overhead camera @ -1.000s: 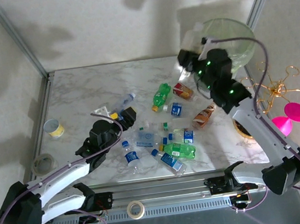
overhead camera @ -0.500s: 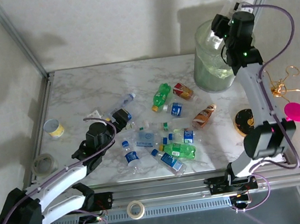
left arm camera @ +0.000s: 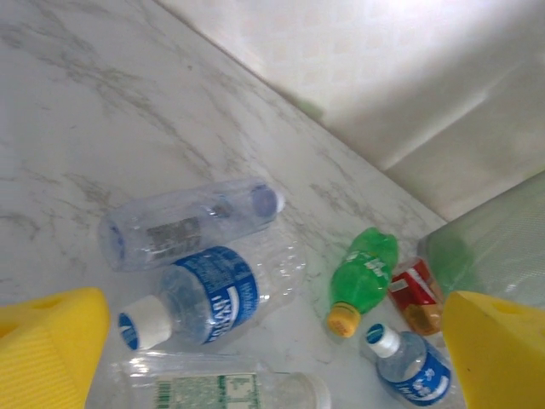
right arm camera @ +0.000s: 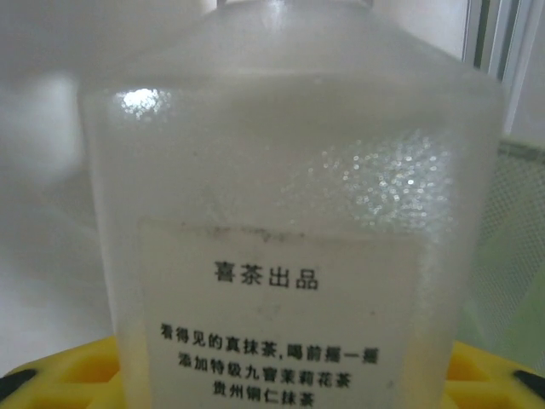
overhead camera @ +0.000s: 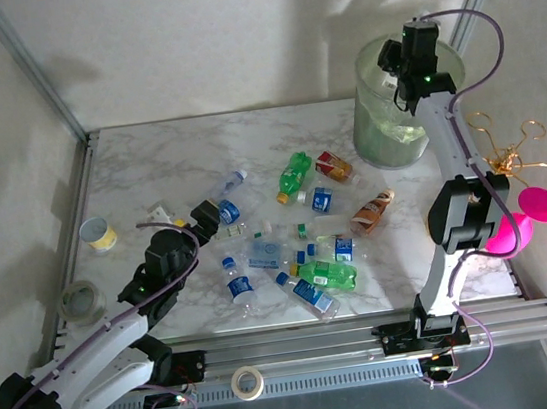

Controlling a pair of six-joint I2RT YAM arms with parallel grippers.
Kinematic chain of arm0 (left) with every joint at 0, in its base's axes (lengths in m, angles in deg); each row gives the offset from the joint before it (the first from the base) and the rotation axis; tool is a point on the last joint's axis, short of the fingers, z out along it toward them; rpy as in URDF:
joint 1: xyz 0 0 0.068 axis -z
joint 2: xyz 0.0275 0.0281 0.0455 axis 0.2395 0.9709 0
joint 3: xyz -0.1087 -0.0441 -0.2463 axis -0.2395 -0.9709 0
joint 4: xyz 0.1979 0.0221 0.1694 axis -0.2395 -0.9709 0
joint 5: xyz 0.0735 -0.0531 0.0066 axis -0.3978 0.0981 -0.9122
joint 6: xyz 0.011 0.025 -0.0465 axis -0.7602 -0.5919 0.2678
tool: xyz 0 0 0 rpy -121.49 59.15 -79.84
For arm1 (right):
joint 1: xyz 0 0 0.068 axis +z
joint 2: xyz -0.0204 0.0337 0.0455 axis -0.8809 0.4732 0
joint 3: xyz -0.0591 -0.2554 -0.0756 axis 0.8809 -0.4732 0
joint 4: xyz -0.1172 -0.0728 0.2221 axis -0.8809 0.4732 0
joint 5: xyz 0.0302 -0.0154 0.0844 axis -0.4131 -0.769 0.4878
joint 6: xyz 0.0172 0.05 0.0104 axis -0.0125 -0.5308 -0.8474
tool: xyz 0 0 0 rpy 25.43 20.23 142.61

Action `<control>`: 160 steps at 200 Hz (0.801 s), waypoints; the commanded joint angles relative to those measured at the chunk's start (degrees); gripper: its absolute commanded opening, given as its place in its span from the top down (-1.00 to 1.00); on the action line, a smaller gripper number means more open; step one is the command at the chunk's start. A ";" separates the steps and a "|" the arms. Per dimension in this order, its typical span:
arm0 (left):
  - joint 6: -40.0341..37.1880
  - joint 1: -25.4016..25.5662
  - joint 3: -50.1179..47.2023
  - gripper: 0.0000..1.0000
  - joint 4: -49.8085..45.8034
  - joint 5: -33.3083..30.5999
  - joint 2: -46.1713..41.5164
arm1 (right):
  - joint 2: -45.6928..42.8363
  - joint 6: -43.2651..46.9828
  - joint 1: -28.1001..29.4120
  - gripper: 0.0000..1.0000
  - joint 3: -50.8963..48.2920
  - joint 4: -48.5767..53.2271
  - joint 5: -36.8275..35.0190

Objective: Put the plastic bottles in the bin

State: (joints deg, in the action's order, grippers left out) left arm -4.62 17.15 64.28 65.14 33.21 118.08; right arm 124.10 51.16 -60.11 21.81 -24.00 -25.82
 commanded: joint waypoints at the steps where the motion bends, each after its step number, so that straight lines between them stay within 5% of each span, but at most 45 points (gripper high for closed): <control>1: -1.89 -0.93 0.72 -0.99 -4.32 -1.72 0.47 | 0.37 -0.61 0.01 -0.27 -0.15 0.36 0.62; 32: -2.78 -1.03 2.45 -0.99 -6.26 1.20 1.46 | 1.00 -0.45 -0.05 -0.64 1.74 1.91 1.29; 68: -4.98 -1.03 4.95 -0.99 -9.77 3.39 1.39 | -0.52 0.91 0.01 -0.85 3.36 2.86 1.49; 110: -9.24 -0.95 6.55 -0.99 -13.98 8.19 -0.85 | -6.56 2.72 1.23 -0.92 0.85 2.28 3.48; 160: -5.56 0.85 7.69 -0.99 -22.42 12.05 -2.12 | -16.52 7.20 10.92 -0.98 -7.41 0.91 -0.88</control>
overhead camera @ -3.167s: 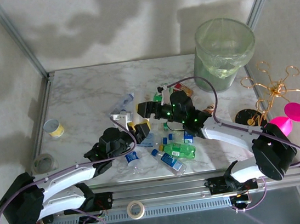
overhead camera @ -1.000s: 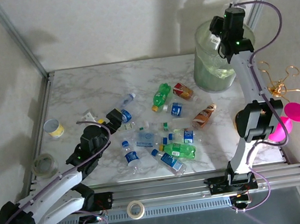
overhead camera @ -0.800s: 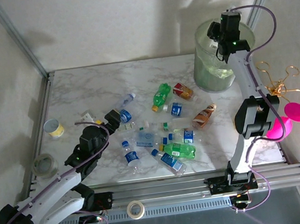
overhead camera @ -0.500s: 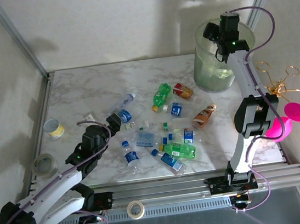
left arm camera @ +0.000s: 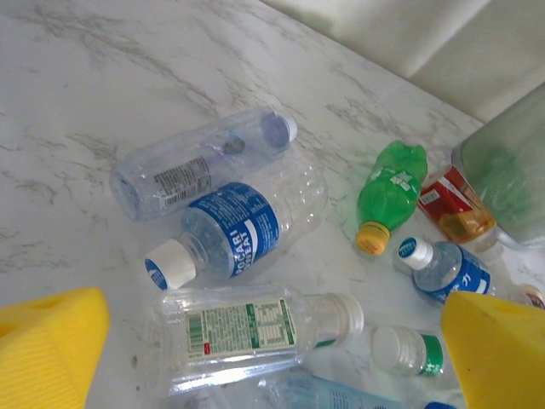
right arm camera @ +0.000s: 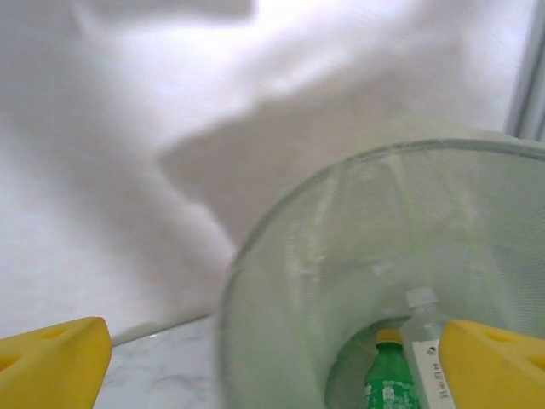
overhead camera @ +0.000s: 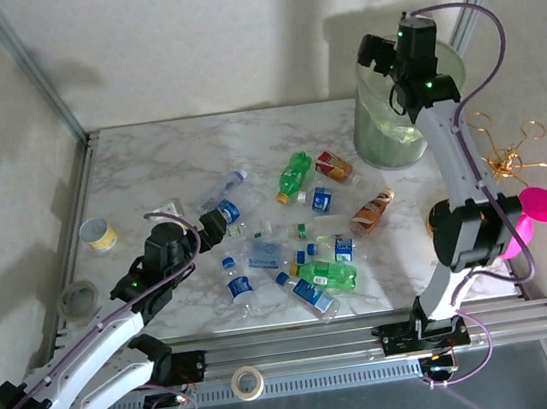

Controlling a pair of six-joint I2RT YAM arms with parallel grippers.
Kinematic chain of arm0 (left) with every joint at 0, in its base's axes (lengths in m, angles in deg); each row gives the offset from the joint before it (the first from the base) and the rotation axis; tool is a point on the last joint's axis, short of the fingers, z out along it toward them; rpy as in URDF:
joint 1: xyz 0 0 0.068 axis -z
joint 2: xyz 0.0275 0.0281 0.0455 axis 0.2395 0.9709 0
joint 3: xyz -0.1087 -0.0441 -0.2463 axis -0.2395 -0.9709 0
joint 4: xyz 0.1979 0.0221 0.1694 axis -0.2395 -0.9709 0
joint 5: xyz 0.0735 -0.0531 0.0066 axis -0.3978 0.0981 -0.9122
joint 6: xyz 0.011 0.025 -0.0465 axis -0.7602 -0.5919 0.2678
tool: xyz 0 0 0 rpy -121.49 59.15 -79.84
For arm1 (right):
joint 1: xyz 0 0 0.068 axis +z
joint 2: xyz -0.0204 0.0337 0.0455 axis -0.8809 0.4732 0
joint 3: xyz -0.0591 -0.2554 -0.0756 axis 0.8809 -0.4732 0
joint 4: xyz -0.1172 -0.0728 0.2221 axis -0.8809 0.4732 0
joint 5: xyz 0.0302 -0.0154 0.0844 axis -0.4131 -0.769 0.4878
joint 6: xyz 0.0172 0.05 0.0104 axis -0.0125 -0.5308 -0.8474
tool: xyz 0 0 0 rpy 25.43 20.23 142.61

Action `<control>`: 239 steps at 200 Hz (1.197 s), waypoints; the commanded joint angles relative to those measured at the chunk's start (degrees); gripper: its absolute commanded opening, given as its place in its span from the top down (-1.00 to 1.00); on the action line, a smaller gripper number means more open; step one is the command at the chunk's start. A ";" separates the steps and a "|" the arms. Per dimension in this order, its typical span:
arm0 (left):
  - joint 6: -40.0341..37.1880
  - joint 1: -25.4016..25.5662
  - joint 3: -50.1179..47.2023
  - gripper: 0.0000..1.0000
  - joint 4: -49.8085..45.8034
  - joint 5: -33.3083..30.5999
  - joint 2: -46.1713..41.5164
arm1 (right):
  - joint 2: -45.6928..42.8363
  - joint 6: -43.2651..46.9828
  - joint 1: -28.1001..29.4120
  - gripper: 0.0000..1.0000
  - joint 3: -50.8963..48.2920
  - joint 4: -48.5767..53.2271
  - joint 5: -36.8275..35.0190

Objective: Put the plastic bottles in the bin

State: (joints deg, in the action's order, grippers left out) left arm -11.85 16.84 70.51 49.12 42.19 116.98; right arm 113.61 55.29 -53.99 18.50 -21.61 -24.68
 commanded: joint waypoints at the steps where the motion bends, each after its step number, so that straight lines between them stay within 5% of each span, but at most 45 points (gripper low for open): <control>1: 1.90 1.31 1.44 -0.99 -6.46 3.14 -1.04 | -6.28 3.12 5.02 -0.97 -4.37 -1.56 -2.03; 86: 22.10 20.95 -5.17 -0.99 -17.87 -5.84 -2.42 | -24.22 -0.65 23.34 -0.98 -35.59 -16.74 -2.01; 158: 33.72 36.45 -7.33 -0.99 -18.04 -8.49 6.09 | -27.91 -5.83 35.27 -0.98 -54.92 -21.95 -6.46; 239: 36.75 38.68 -10.04 -0.89 -14.72 -10.95 11.46 | -28.94 -10.79 36.85 -0.98 -64.65 -27.83 -4.13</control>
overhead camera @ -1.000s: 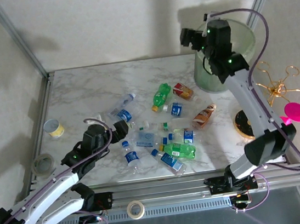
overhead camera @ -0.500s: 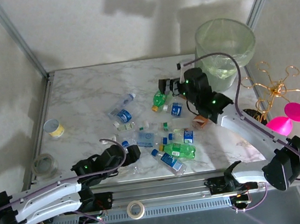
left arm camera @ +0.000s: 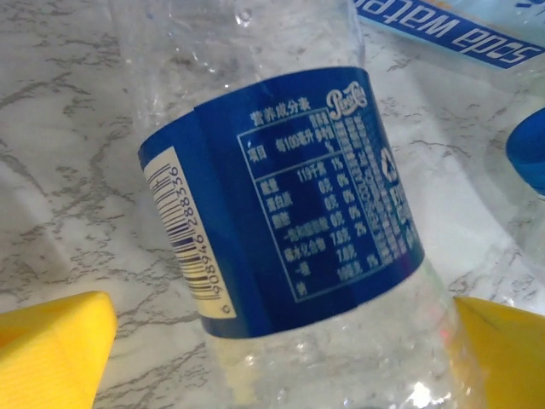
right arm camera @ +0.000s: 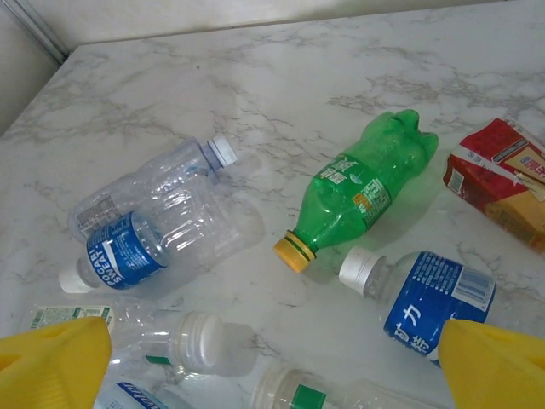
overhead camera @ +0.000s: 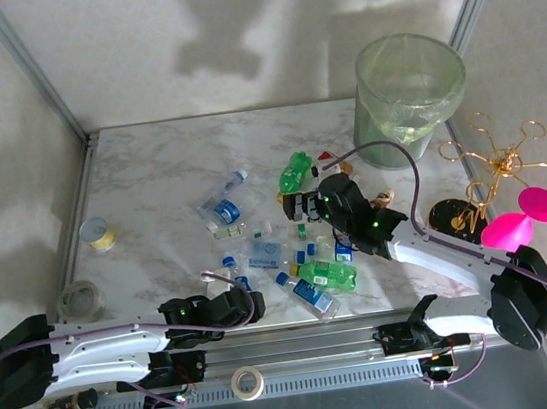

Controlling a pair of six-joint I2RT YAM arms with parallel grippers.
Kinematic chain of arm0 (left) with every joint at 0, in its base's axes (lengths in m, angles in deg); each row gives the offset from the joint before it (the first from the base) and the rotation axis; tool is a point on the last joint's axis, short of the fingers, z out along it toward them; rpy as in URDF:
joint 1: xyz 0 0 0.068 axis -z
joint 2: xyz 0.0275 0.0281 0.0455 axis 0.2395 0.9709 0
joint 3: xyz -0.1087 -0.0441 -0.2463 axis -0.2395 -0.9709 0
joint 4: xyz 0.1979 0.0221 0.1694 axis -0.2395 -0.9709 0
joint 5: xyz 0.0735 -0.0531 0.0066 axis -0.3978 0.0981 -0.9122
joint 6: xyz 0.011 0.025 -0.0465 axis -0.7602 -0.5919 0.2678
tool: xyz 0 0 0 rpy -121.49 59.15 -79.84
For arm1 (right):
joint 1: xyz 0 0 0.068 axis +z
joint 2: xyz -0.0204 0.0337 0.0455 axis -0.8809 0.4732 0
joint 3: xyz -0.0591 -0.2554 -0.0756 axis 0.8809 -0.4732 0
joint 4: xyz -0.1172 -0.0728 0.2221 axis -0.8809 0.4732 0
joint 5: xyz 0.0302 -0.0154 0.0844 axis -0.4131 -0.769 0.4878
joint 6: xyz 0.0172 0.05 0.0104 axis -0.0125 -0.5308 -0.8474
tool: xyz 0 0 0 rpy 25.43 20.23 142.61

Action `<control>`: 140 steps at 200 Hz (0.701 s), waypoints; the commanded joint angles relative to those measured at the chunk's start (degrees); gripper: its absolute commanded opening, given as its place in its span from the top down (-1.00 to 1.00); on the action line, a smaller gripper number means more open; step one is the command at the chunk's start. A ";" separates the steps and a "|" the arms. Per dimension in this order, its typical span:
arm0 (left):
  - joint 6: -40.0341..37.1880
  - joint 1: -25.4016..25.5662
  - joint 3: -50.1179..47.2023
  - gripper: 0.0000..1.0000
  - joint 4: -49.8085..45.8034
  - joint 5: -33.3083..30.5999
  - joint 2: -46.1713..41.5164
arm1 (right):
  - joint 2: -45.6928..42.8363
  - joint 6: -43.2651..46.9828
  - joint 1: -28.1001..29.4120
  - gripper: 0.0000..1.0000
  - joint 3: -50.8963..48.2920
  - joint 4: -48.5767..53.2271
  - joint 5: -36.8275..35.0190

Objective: Put the plastic bottles in the bin

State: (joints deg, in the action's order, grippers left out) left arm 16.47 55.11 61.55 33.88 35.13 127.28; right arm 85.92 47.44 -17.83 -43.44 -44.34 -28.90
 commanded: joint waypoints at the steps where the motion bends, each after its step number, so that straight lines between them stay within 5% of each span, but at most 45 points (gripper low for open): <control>1: 8.43 0.39 -1.06 -0.89 0.53 -3.89 1.28 | -1.25 -3.08 0.76 -0.98 -2.85 -5.24 0.17; 86: 6.83 0.20 -3.05 -0.16 1.01 -4.75 1.45 | 2.57 -6.04 2.65 -0.97 -3.31 -11.08 2.30; 140: 7.76 -2.45 -4.32 0.48 -0.59 -10.24 -7.42 | 6.25 -7.18 2.63 -0.98 -0.26 -11.09 3.23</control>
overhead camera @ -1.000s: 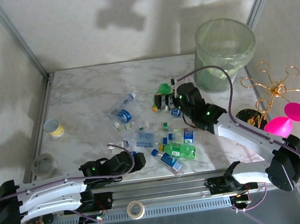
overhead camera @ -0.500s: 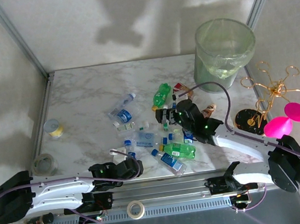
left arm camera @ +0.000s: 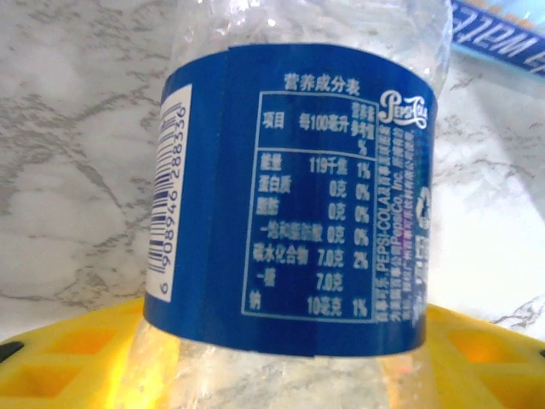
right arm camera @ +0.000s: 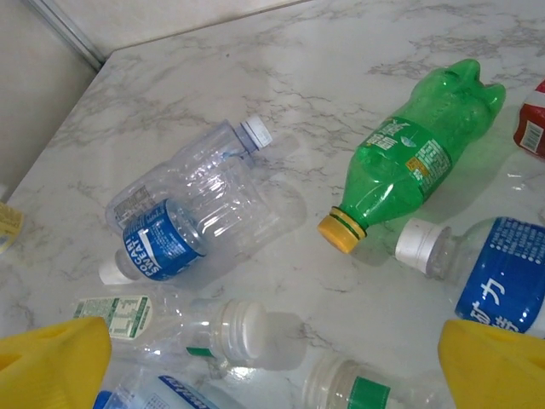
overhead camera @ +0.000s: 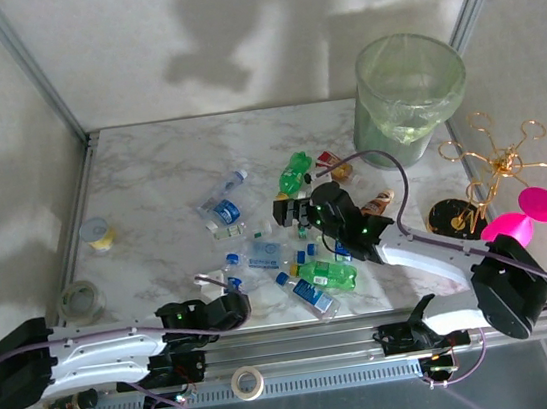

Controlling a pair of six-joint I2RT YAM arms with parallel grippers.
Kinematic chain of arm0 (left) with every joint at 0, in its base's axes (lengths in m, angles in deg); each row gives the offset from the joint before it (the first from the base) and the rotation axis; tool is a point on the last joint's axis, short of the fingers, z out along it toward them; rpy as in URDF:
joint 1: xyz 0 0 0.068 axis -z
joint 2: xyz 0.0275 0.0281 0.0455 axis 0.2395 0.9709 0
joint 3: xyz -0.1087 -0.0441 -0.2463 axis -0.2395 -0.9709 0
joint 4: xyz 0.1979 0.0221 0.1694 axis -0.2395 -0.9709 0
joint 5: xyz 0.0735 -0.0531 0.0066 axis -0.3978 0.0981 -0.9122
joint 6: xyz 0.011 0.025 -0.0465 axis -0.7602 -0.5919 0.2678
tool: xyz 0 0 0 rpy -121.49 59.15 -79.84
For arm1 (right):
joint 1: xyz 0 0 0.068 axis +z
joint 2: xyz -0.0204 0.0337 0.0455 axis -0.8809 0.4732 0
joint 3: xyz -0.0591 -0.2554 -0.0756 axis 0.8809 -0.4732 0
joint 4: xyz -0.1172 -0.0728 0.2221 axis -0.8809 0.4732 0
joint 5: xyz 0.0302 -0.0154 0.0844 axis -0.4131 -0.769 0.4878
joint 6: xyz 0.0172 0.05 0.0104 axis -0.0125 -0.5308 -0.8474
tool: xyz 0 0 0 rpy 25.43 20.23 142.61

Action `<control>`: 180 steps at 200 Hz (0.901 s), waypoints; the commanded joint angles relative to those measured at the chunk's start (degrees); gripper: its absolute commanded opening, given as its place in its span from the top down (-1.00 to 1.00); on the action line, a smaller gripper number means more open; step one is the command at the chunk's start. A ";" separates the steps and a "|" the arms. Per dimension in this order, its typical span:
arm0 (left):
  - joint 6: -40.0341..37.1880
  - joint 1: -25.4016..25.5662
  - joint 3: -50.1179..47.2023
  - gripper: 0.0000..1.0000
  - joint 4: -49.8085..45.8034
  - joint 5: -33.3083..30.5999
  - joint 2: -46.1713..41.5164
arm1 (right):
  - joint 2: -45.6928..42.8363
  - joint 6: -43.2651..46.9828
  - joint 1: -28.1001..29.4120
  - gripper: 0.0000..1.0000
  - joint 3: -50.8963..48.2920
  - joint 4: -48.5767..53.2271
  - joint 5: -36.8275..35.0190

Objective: Put the plastic bottles in the bin

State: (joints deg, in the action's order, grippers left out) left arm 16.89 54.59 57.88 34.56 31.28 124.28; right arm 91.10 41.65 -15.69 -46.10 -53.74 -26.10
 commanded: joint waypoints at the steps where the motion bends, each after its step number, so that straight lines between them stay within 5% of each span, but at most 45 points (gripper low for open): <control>1: 7.28 -2.09 -0.63 0.50 -1.27 -6.56 -4.67 | 1.06 -1.43 0.51 -0.98 2.41 -1.73 0.34; 34: 4.07 -7.96 -0.62 1.00 0.29 -11.44 -13.14 | 1.26 -1.56 0.37 -0.98 2.49 -2.73 0.57; 95: -14.00 -17.34 -1.47 1.00 28.01 -11.23 -21.11 | -0.44 -0.34 0.31 -0.98 2.86 -7.28 2.86; 132: -27.45 -19.29 -0.09 1.00 46.61 -6.81 -15.58 | -2.18 1.46 0.20 -0.98 3.32 -14.01 8.56; 180: -35.30 -21.23 5.18 1.00 55.87 4.22 -5.87 | -2.81 2.50 0.25 -0.98 6.01 -18.83 17.16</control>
State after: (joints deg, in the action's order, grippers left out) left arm -11.57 34.13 59.39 80.46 27.76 115.59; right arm 89.46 42.83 -15.69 -42.56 -66.79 -15.02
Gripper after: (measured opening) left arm 0.585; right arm 0.988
